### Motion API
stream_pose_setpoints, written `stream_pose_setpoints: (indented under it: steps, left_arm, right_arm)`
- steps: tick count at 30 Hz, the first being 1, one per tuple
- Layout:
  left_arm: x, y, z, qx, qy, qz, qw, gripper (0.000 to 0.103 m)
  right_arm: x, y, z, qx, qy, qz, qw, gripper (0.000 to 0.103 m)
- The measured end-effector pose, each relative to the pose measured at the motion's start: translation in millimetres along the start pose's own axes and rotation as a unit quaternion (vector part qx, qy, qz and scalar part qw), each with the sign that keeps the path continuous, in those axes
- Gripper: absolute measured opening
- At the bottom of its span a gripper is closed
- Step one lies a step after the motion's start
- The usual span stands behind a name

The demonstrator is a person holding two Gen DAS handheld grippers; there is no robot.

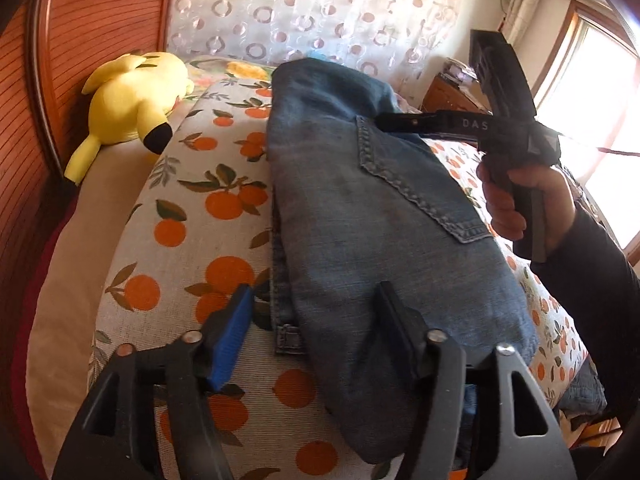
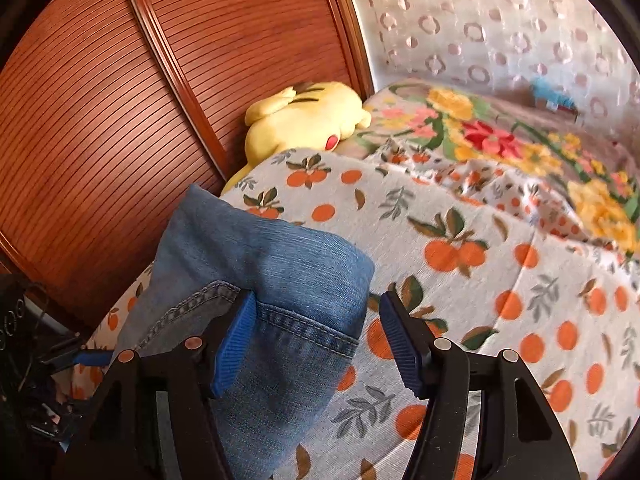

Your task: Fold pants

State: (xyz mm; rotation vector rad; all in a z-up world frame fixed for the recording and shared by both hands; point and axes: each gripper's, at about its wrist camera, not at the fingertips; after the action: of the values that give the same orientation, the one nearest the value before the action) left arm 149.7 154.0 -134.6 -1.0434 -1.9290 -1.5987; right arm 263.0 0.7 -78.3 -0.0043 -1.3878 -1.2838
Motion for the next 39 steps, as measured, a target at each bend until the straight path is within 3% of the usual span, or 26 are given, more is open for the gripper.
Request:
stream_pose_setpoints:
  steps: [4, 6, 7, 11, 15, 17, 19, 29, 33, 35, 39]
  left_arm:
    - [0, -2, -3, -0.004, 0.005, -0.007, 1.0000, 0.065]
    - [0, -2, -3, -0.004, 0.002, -0.009, 1.0000, 0.063]
    - [0, -2, -2, -0.001, -0.007, -0.008, 0.9999, 0.054]
    - [0, -2, -2, 0.001, -0.024, -0.004, 0.9997, 0.051]
    - [2, -2, -6, -0.002, -0.053, -0.005, 0.9986, 0.032]
    - [3, -3, -12, -0.013, -0.048, -0.006, 0.9988, 0.028]
    - [9, -3, -15, -0.017, -0.041, -0.015, 0.9989, 0.020]
    - [71, 8, 2, -0.004, -0.033, -0.091, 0.9954, 0.018]
    - [94, 21, 22, -0.002, -0.012, -0.112, 0.9937, 0.018]
    - [101, 34, 35, -0.002, 0.002, -0.121, 0.9927, 0.004]
    - [88, 62, 53, -0.020, 0.030, -0.106, 0.9938, 0.004]
  right_arm:
    - [-7, 0, -2, 0.000, 0.000, 0.005, 1.000, 0.065]
    - [-11, 2, -5, -0.009, 0.010, 0.011, 1.000, 0.059]
    - [-13, 3, -6, -0.014, 0.022, 0.015, 1.000, 0.054]
    - [-18, 4, -9, -0.016, 0.024, 0.016, 0.999, 0.049]
    - [-15, 3, -4, -0.013, 0.027, 0.005, 1.000, 0.033]
    - [-4, 1, 2, -0.006, 0.031, -0.015, 0.999, 0.022]
    - [7, 0, 9, -0.002, 0.031, -0.034, 0.999, 0.019]
    - [59, 22, 64, 0.049, 0.055, -0.114, 0.991, 0.017]
    - [52, 37, 81, 0.059, 0.063, -0.124, 0.989, 0.017]
    - [45, 43, 81, 0.054, 0.065, -0.127, 0.988, 0.017]
    - [19, 56, 76, 0.037, 0.066, -0.128, 0.989, 0.017]
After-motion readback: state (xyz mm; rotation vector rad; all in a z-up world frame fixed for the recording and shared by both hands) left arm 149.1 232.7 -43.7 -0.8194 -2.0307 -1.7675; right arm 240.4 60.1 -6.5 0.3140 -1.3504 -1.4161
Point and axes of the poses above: each gripper's, at about its wrist camera, not at the fingertips, and x roughly against the way its jaws point, z to its left, y to its top, and after that the axes turned 4 degrees about -x, right-handed
